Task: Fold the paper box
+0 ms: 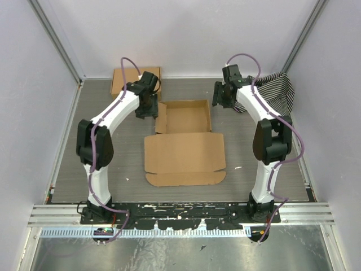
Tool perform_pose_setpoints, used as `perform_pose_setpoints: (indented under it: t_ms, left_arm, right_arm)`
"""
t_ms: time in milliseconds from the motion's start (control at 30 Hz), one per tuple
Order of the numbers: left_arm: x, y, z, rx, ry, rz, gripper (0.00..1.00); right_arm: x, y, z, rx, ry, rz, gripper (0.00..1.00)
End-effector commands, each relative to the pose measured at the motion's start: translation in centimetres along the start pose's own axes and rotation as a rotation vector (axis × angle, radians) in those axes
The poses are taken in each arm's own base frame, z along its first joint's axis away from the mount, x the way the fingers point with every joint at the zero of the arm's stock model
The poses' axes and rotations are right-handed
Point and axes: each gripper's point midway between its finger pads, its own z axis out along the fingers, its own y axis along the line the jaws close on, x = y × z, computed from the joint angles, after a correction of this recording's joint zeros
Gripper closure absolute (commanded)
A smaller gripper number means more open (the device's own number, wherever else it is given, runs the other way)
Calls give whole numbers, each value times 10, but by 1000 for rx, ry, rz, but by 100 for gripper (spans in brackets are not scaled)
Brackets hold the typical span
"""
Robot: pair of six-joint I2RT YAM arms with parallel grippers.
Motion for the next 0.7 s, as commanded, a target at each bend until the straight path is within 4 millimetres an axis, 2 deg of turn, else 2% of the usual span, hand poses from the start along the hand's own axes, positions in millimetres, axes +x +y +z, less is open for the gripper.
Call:
perform_pose_setpoints:
  t_ms: [0, 200, 433, 667]
  left_arm:
    - [-10, -38, 4, 119, 29, 0, 43]
    - [-12, -39, 16, 107, 26, -7, 43]
    - [-7, -35, 44, 36, 82, 24, 44]
    - [-2, -29, 63, -13, 114, 48, 44]
  right_arm:
    - [9, 22, 2, -105, 13, -35, 43]
    - [14, 23, 4, -126, 19, -58, 44]
    - [25, 21, 15, -126, 53, -70, 45]
    - [35, 21, 22, -118, 76, -86, 47]
